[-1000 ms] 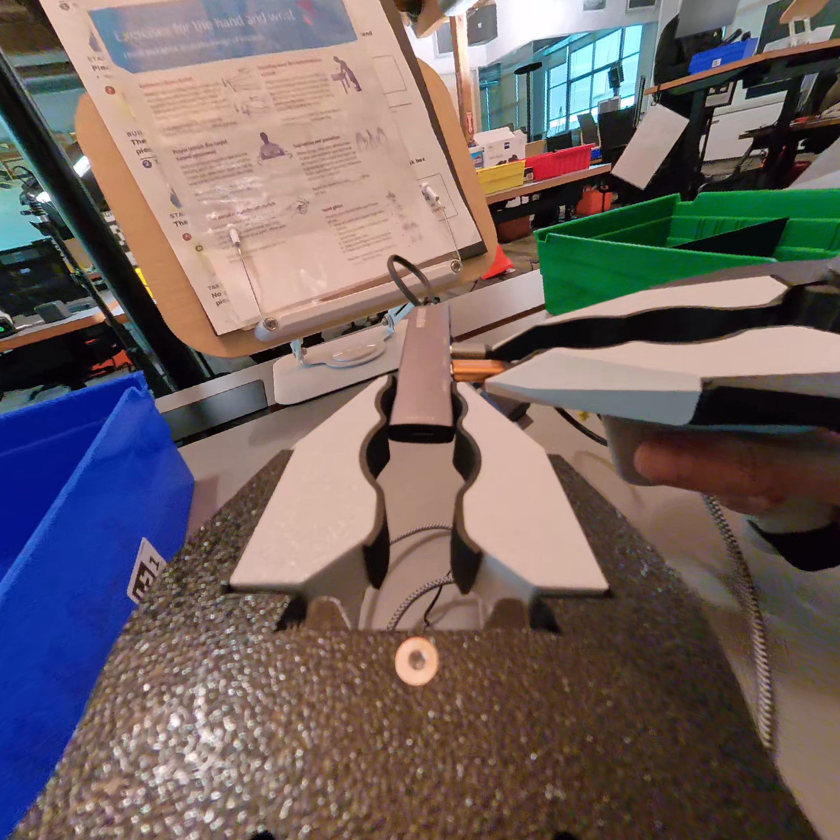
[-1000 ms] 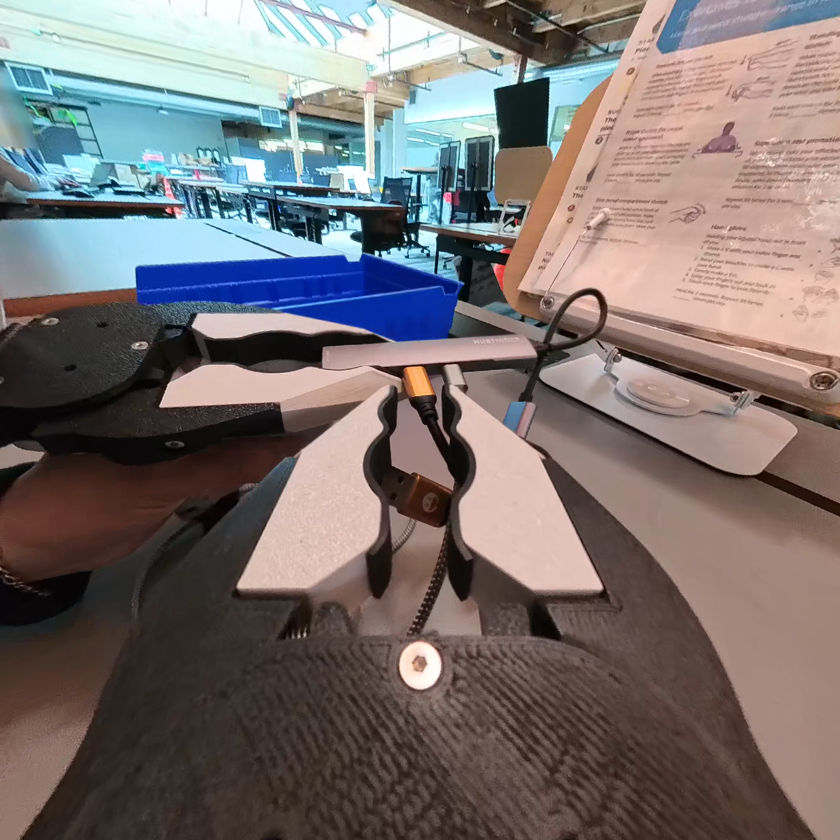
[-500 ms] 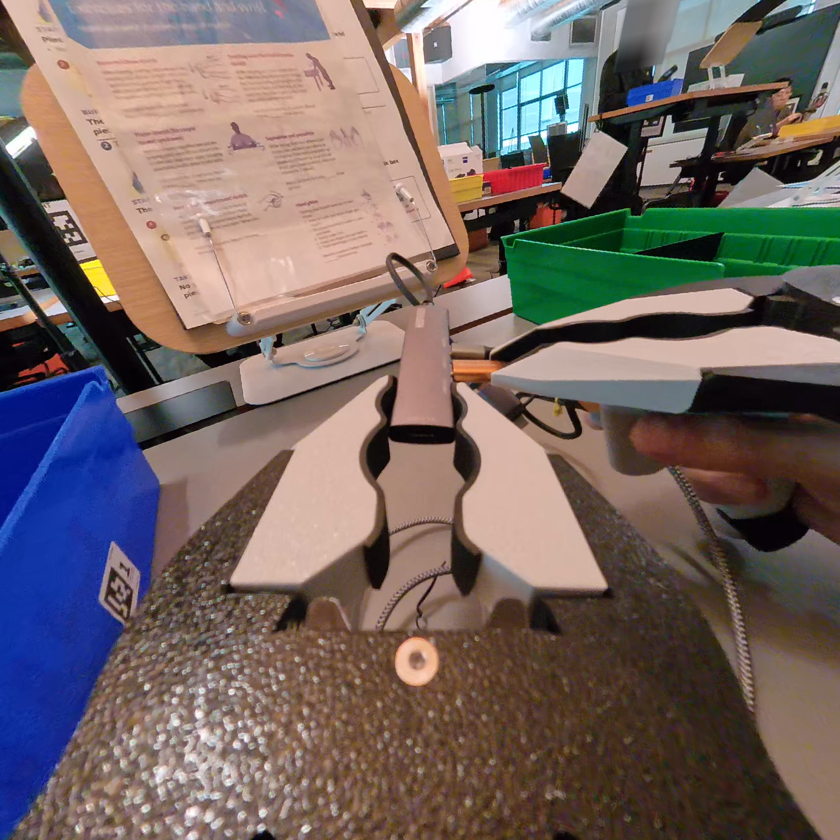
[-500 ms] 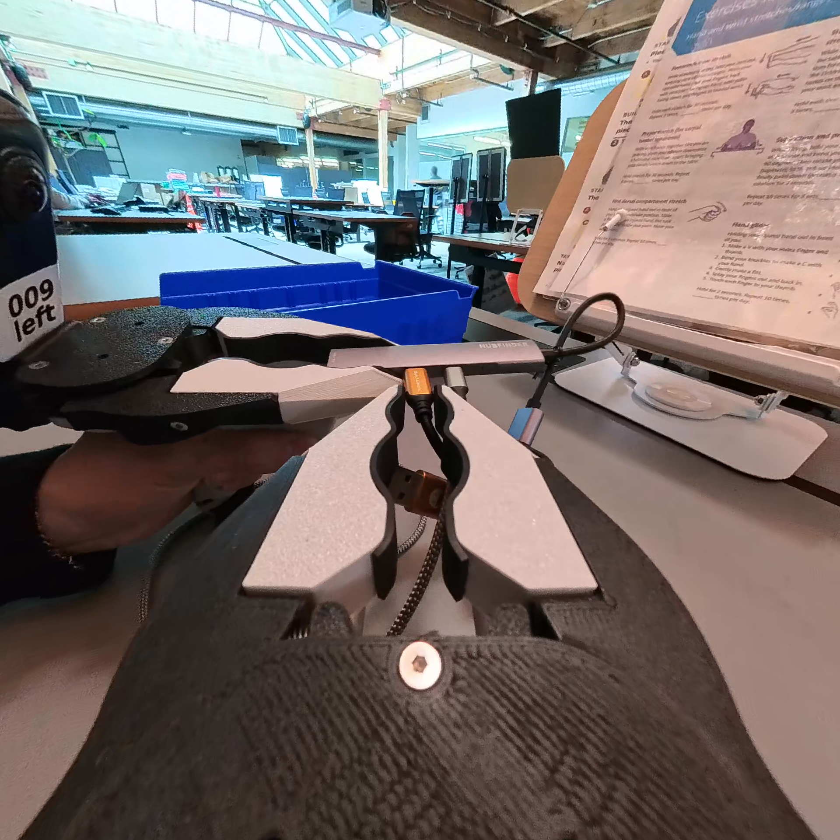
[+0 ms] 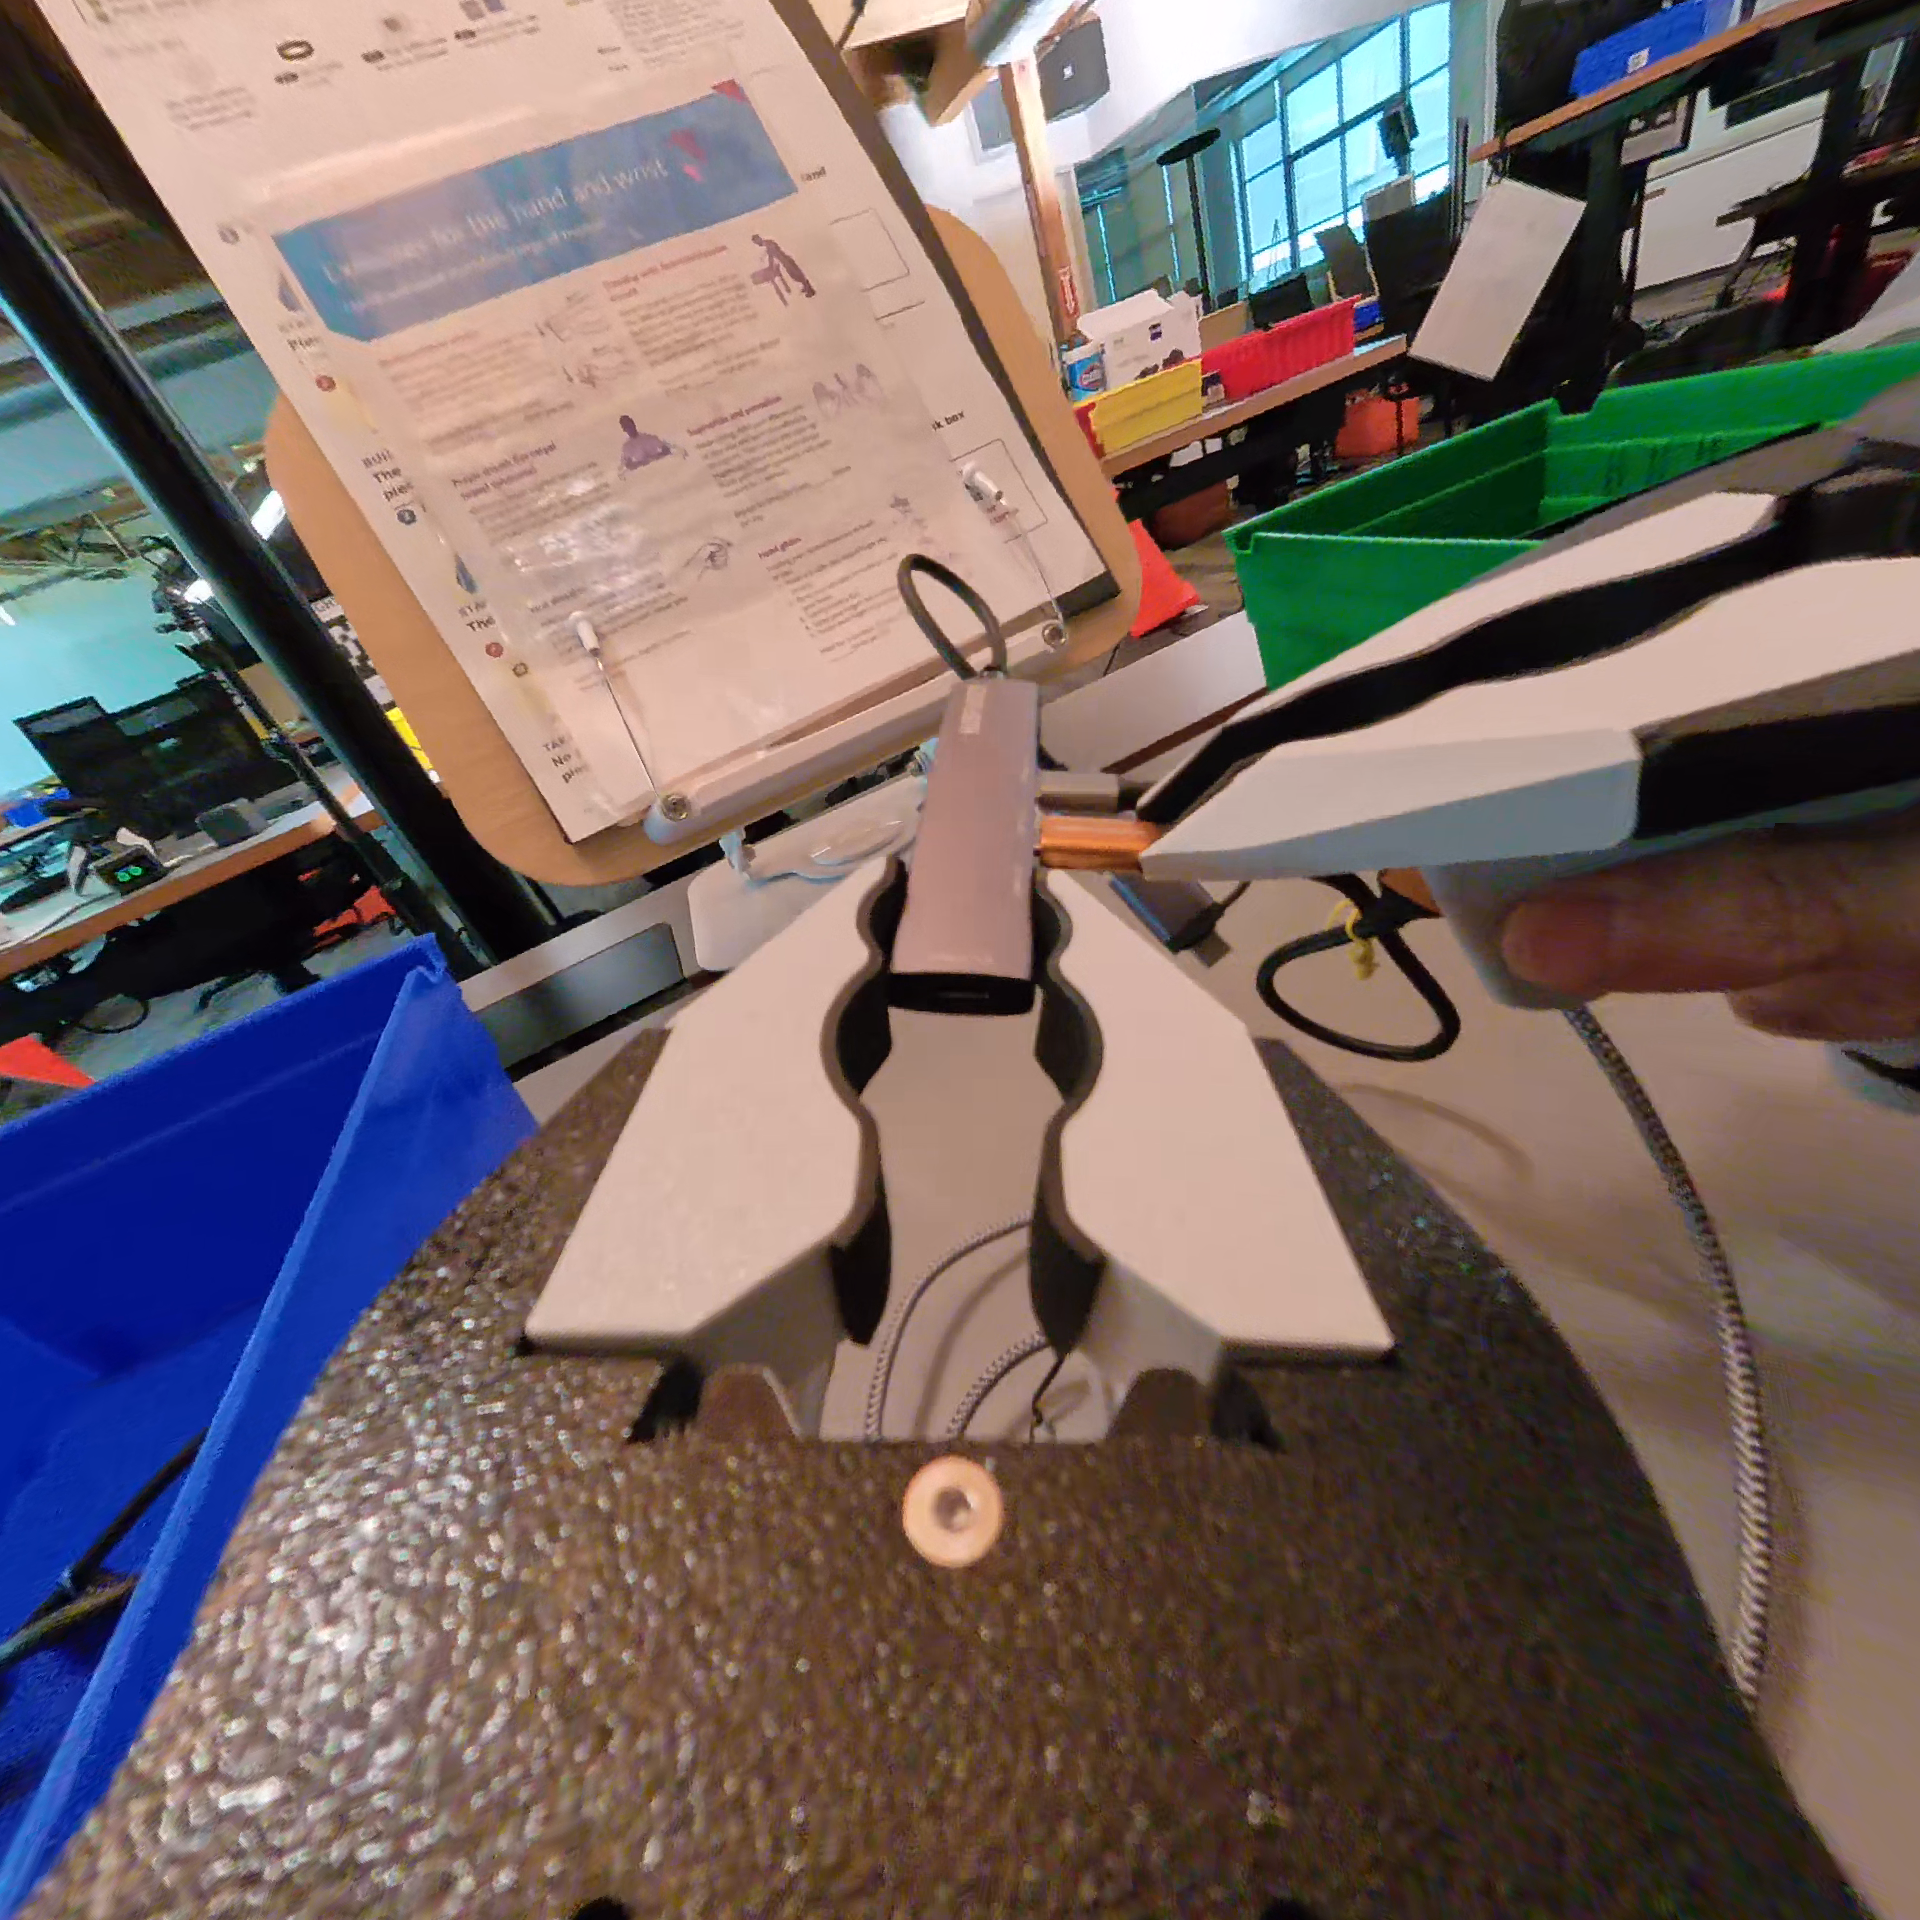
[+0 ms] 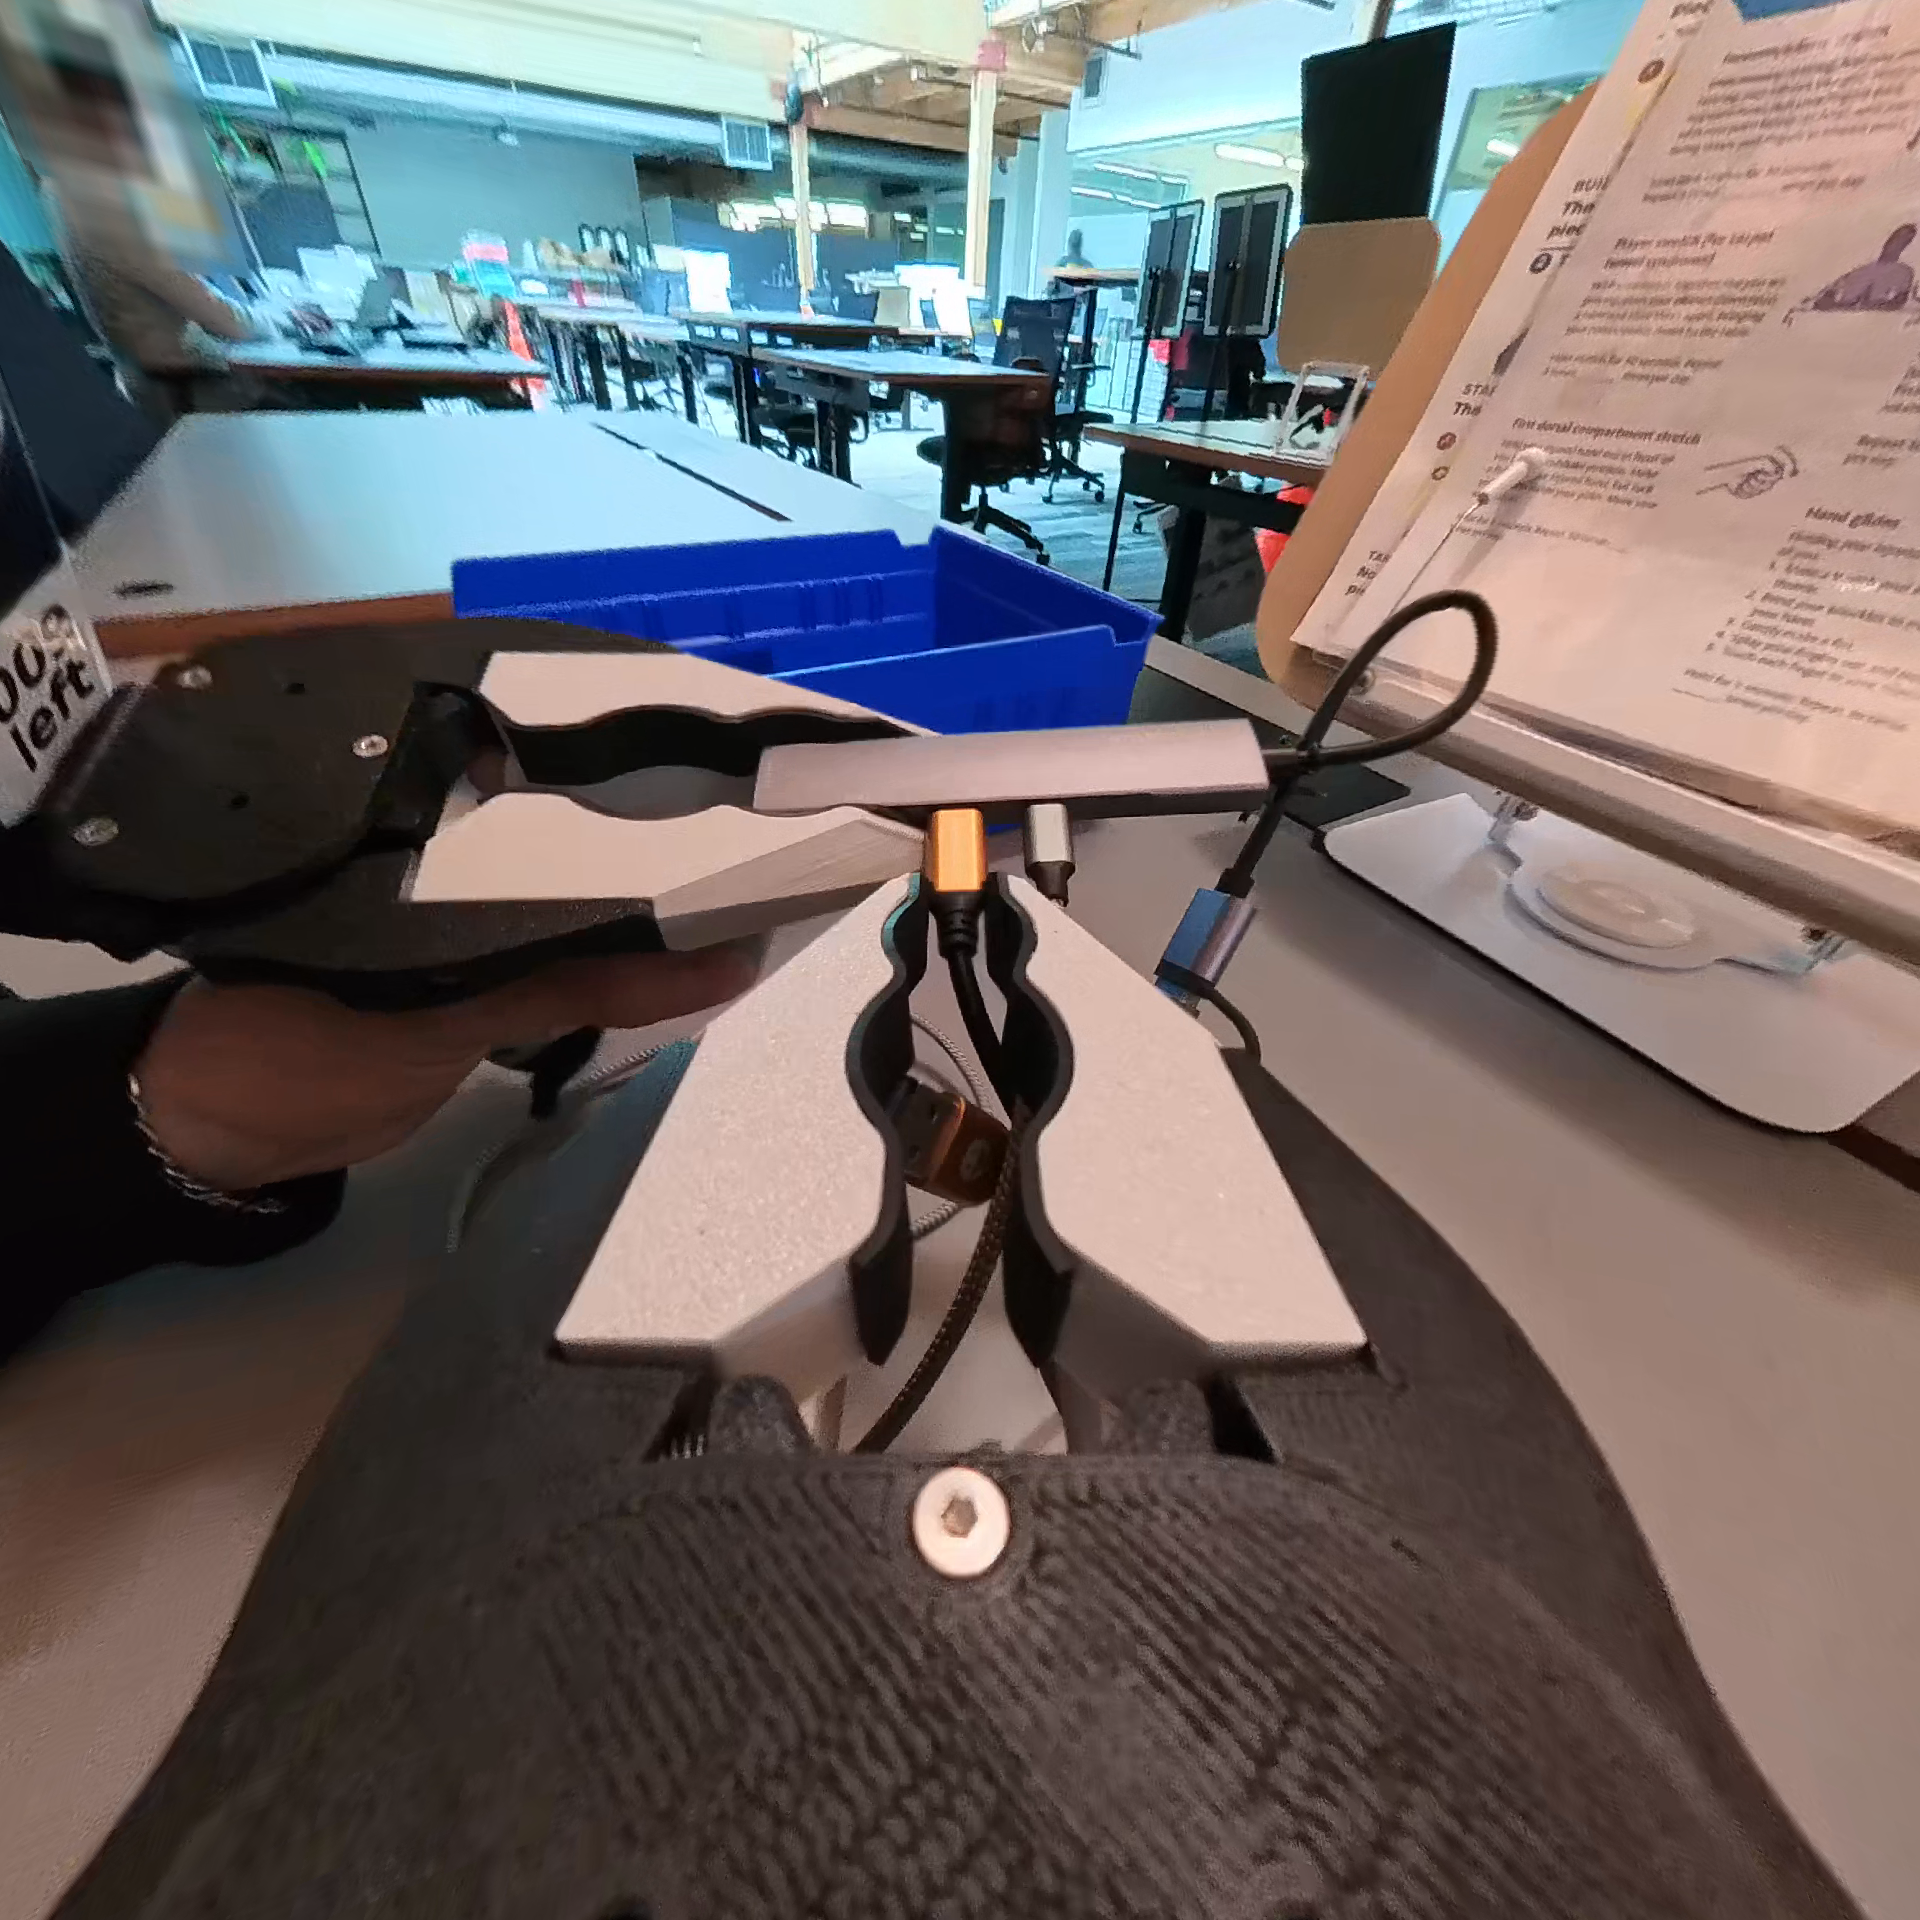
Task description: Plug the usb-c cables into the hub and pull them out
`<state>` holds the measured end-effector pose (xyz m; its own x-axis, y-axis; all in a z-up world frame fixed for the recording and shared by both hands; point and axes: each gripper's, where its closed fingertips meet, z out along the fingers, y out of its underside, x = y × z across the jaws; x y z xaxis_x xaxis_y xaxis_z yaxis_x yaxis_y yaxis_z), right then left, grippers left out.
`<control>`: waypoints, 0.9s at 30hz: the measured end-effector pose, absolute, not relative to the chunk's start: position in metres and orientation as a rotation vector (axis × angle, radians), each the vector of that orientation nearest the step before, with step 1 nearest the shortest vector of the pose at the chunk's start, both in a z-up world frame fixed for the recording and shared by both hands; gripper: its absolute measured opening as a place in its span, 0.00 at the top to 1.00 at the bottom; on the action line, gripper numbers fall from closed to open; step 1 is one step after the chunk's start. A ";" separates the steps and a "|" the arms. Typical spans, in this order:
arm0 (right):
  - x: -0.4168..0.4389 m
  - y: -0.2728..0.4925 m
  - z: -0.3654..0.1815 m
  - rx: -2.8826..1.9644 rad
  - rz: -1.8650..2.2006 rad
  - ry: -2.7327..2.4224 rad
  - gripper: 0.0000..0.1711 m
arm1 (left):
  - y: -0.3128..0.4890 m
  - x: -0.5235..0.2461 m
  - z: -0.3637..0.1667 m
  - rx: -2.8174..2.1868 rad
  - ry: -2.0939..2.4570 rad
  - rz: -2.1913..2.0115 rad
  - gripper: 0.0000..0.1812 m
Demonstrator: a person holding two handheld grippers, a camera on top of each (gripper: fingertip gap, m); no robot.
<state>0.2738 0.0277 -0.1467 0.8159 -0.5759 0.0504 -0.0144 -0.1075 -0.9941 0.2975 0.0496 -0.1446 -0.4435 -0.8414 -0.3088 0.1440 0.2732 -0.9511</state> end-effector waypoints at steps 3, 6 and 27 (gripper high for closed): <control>0.271 0.028 -0.145 -1.644 -0.537 0.468 0.94 | 0.050 0.297 -0.145 -0.666 1.617 -1.339 0.88; 0.265 0.013 -0.145 -1.700 -0.544 0.460 0.96 | 0.074 0.306 -0.137 -0.777 1.498 -1.247 0.88; 0.270 0.020 -0.143 -1.585 -0.829 0.373 0.90 | 0.036 0.291 -0.146 -0.625 1.619 -1.428 0.88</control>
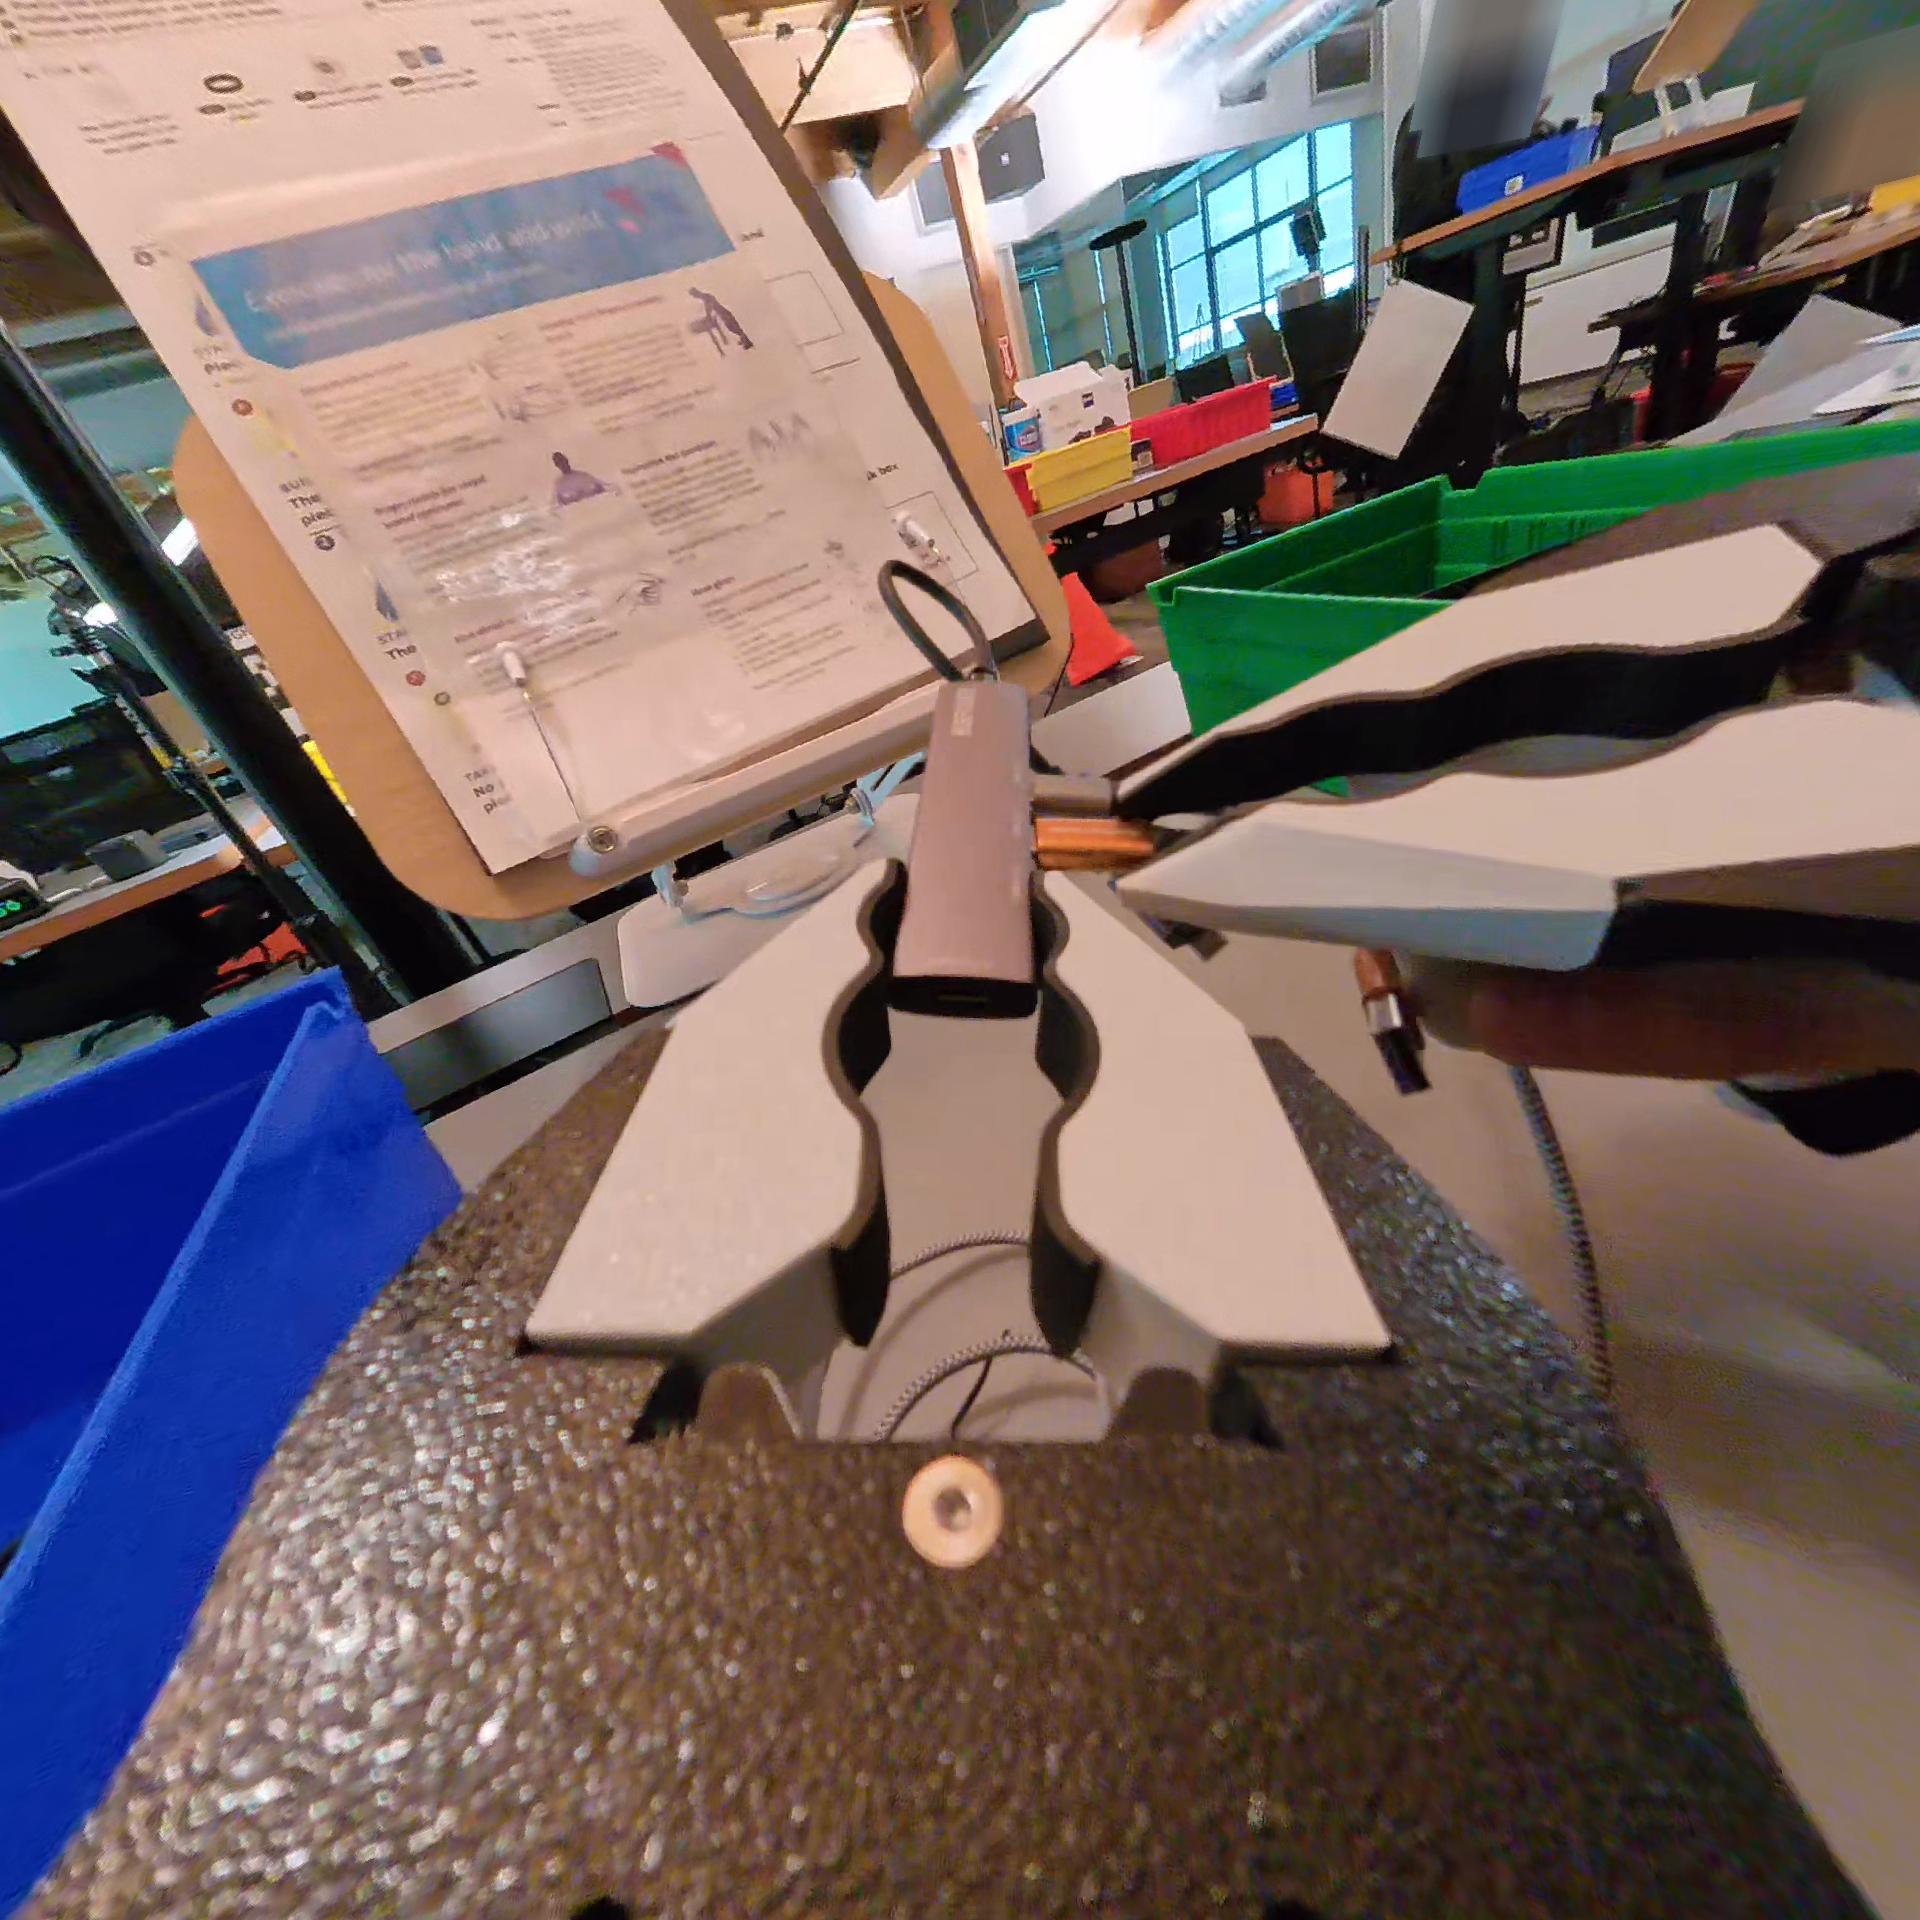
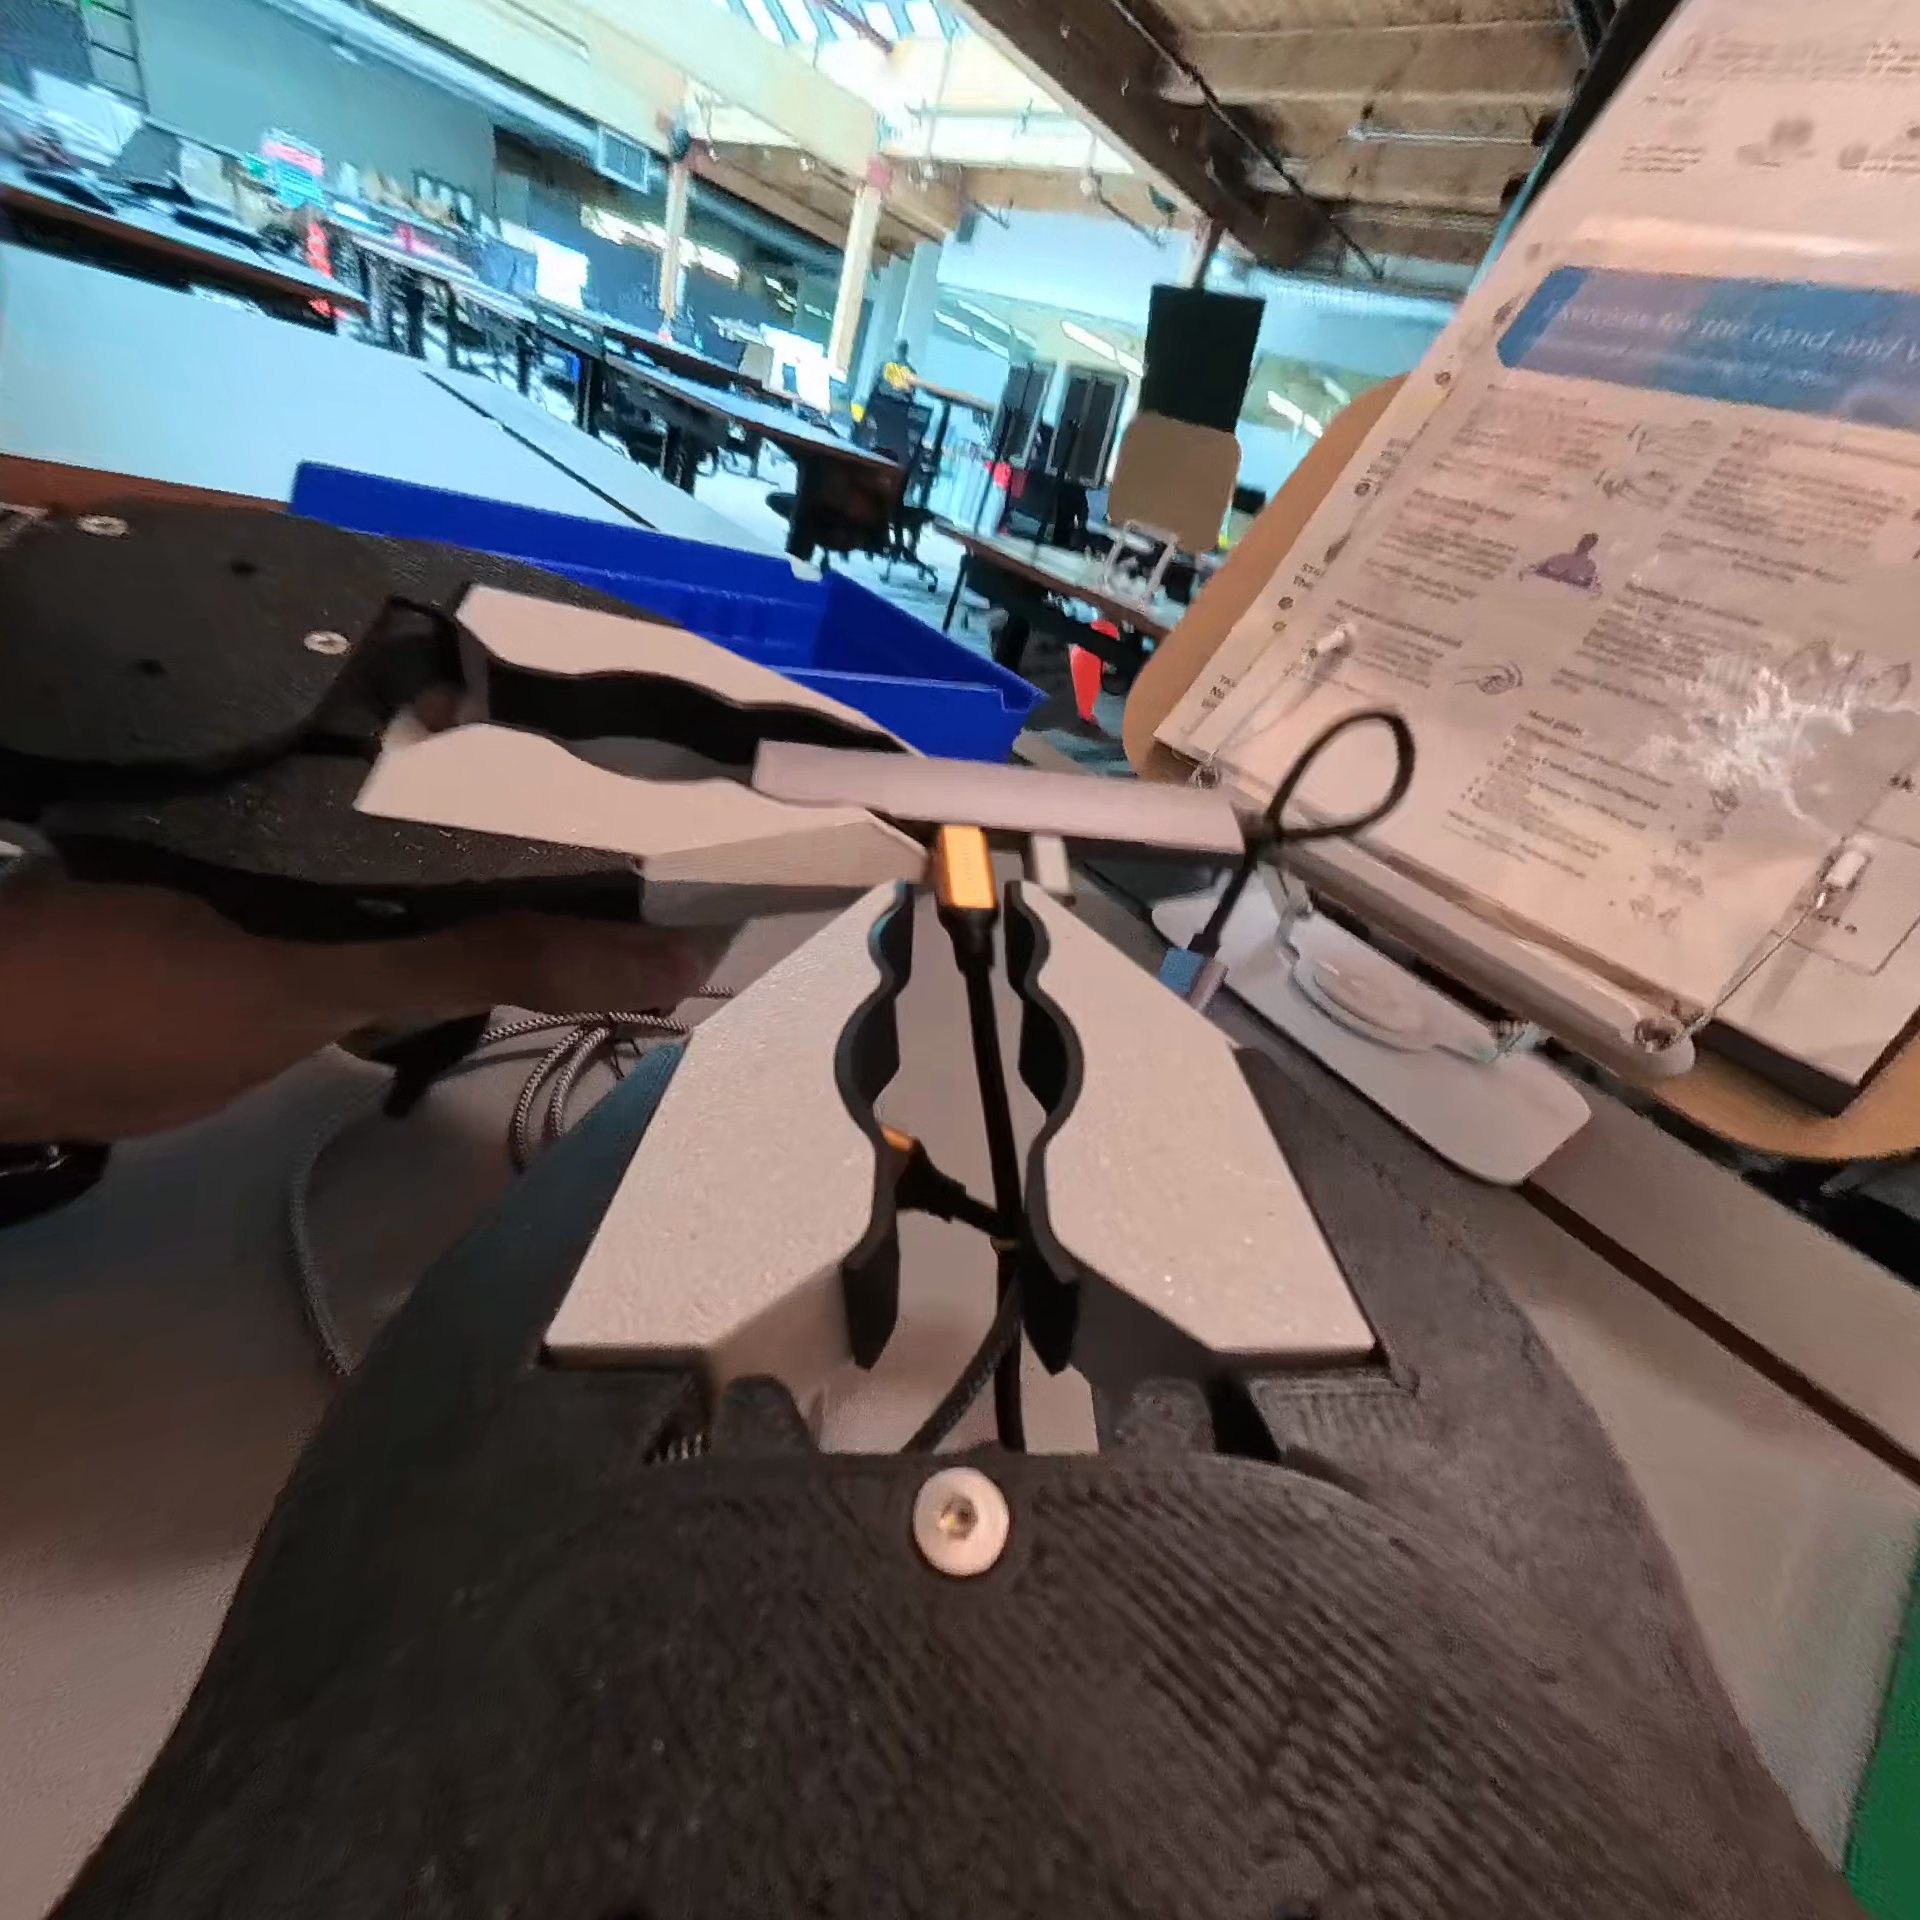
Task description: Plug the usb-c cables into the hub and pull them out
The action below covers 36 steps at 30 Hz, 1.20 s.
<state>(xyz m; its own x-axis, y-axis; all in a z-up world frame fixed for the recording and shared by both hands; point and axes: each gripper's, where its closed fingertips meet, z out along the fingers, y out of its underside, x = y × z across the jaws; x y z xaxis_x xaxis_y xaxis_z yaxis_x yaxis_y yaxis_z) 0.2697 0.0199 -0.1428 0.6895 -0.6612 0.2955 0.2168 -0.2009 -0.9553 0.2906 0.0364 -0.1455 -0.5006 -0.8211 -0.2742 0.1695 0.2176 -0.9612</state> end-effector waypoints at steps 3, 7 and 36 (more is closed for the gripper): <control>0.273 0.018 -0.148 -1.595 -0.792 0.416 0.92 | 0.038 0.292 -0.147 -0.650 1.621 -1.439 0.88; 0.272 0.019 -0.144 -1.547 -0.756 0.428 0.92 | 0.040 0.292 -0.146 -0.683 1.605 -1.483 0.88; 0.263 0.024 -0.130 -1.506 -0.579 0.459 0.94 | 0.044 0.286 -0.128 -0.633 1.564 -1.449 0.88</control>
